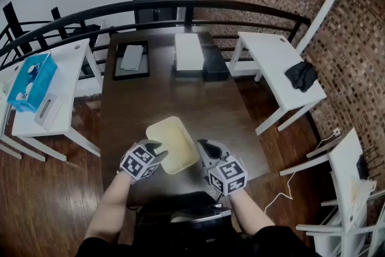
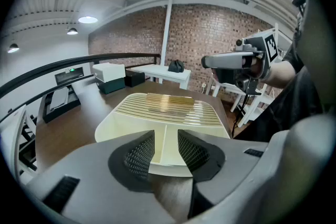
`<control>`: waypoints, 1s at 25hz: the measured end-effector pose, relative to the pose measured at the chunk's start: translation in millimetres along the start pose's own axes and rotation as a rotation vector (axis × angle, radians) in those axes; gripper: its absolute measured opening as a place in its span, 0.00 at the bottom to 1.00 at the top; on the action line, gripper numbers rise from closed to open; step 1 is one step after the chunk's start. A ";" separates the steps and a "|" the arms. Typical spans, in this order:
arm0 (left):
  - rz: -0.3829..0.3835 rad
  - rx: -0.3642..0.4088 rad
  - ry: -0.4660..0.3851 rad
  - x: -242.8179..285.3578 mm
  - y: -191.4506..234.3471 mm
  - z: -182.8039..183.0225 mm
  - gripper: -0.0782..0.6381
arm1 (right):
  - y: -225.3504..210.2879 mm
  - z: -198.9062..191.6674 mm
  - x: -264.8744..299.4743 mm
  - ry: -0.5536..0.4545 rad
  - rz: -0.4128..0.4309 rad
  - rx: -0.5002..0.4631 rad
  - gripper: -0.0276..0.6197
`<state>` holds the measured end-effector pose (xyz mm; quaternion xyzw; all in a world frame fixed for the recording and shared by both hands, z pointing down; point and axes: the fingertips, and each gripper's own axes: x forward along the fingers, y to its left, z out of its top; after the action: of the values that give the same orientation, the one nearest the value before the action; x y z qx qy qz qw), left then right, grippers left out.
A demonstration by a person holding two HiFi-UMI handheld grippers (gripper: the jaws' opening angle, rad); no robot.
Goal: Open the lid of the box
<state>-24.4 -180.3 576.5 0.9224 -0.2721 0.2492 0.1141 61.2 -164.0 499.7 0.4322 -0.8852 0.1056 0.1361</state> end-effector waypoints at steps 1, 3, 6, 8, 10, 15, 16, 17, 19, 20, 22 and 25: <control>-0.006 0.002 0.020 3.3 -1.3 -1.9 0.30 | 1.2 -3.1 4.1 0.016 0.004 -0.009 0.05; -0.015 0.004 0.053 8.9 -3.1 -4.9 0.30 | 3.5 -9.2 12.5 0.049 0.011 -0.033 0.05; -0.021 0.006 0.089 12.9 -3.1 -7.5 0.27 | 4.0 -20.6 26.3 0.103 0.004 -0.080 0.05; -0.011 0.019 0.119 15.0 -0.4 -11.8 0.24 | 3.5 -33.1 36.7 0.154 -0.006 -0.102 0.05; 0.014 0.060 0.154 17.4 3.0 -17.6 0.17 | 4.0 -47.7 47.0 0.207 -0.019 -0.109 0.21; 0.021 0.135 0.204 19.0 2.0 -15.6 0.15 | -2.4 -76.3 60.2 0.276 -0.079 -0.102 0.21; 0.019 0.128 0.207 18.9 2.1 -16.0 0.15 | -3.4 -79.1 61.2 0.283 -0.087 -0.104 0.20; 0.017 0.124 0.208 18.8 2.3 -16.3 0.15 | -3.7 -81.2 61.9 0.289 -0.091 -0.109 0.19; 0.018 0.122 0.211 18.4 2.8 -16.6 0.15 | -4.4 -84.4 63.9 0.289 -0.100 -0.117 0.19; 0.019 0.123 0.212 18.4 3.3 -16.7 0.15 | -5.1 -85.3 65.1 0.283 -0.109 -0.117 0.19; 0.018 0.121 0.213 18.6 3.6 -16.6 0.15 | -6.6 -85.3 66.0 0.278 -0.128 -0.113 0.09; 0.011 0.105 0.214 19.9 2.3 -19.8 0.14 | -7.3 -85.1 65.9 0.279 -0.142 -0.103 0.08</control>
<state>-19.1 -184.2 604.0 0.8938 -0.2499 0.3607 0.0929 40.9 -191.0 602.1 0.4674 -0.8290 0.1091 0.2870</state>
